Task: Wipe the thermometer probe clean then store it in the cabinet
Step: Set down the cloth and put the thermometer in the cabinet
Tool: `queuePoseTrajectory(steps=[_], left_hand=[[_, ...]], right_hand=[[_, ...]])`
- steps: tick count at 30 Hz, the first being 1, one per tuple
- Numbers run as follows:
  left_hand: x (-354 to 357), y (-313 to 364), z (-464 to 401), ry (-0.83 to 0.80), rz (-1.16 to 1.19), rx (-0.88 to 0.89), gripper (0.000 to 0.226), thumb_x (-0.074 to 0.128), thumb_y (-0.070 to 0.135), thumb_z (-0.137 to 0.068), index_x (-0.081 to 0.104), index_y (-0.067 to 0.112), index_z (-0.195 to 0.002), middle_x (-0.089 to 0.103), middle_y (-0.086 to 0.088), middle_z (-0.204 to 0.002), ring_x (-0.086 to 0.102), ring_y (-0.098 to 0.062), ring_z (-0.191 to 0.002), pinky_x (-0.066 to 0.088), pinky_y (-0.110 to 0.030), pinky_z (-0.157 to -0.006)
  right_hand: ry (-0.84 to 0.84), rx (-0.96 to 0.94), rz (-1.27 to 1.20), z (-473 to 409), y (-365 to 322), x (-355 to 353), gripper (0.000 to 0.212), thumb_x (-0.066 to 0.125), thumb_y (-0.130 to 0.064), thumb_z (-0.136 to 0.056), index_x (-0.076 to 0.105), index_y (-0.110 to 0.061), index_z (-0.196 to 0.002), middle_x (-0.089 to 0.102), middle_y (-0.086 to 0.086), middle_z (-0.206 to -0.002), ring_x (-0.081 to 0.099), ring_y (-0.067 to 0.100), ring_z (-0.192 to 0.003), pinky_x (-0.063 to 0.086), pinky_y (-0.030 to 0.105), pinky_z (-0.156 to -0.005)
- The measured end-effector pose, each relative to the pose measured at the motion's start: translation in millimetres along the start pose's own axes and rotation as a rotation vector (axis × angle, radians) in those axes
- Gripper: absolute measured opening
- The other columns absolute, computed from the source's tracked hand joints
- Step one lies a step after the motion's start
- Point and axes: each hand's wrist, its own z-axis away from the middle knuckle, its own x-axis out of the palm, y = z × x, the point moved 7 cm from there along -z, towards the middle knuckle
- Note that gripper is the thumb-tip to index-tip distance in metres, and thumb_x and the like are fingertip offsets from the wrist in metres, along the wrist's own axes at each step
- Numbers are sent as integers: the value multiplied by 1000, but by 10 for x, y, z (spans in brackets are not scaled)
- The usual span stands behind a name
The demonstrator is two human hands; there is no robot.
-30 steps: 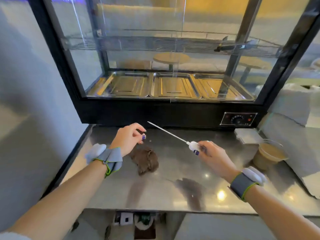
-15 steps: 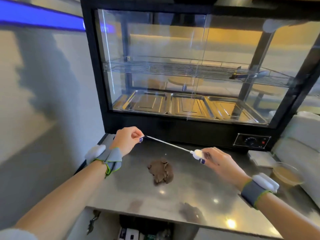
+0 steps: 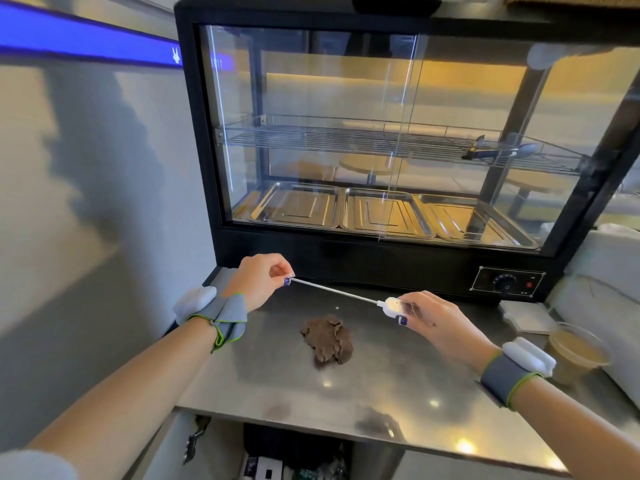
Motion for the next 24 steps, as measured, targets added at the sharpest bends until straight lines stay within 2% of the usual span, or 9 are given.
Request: queuePoseTrajectory(steps=[3,6,11,17,20,24], left_hand=[[-7,-12,6,-6,-10,4,12,59,2,-84,69,4,-90,74,-16,-96,60,-18,-82,43,-19,-69],[-17,-33,4,-1,-22,11,12,60,1,-83,69,3,-90,73,-16,-96,58,-17,-80,38,-8,-60],[-27,-50,-1,-3,-32,18,12,59,1,-84,68,4,-91,73,-15,-95,58,-17,-79,37,-7,-60],[23,-27,-5,-31,-45,40,12,58,2,-85,68,5,-91,68,-7,-86,58,-16,-78,38,-9,-60],[38,-12,1,-47,-68,67,12,58,2,-85,68,5,-90,64,-2,-81,57,-14,-76,38,-9,-60],[57,-3,12,-70,-115,93,13,58,3,-85,69,8,-90,63,0,-81,56,-14,-76,42,-20,-67]], right_hand=[[1,5,9,-6,7,-6,27,57,-21,-87,54,-12,-112,53,1,-100,48,17,-88,32,10,-65],[11,21,3,6,37,-16,25,56,-21,-88,54,-14,-112,51,-2,-98,48,16,-87,33,-4,-68],[8,34,11,2,54,-12,26,55,-23,-88,53,-15,-113,50,-4,-99,47,16,-88,33,-6,-68],[9,21,30,-7,53,0,26,56,-23,-88,53,-15,-113,49,-4,-99,47,15,-87,34,-3,-67],[7,8,33,-18,51,-1,28,56,-22,-88,53,-14,-115,54,1,-104,48,16,-88,33,9,-66],[-3,-2,55,-30,55,-3,30,55,-23,-88,51,-15,-117,55,5,-111,47,15,-90,29,12,-67]])
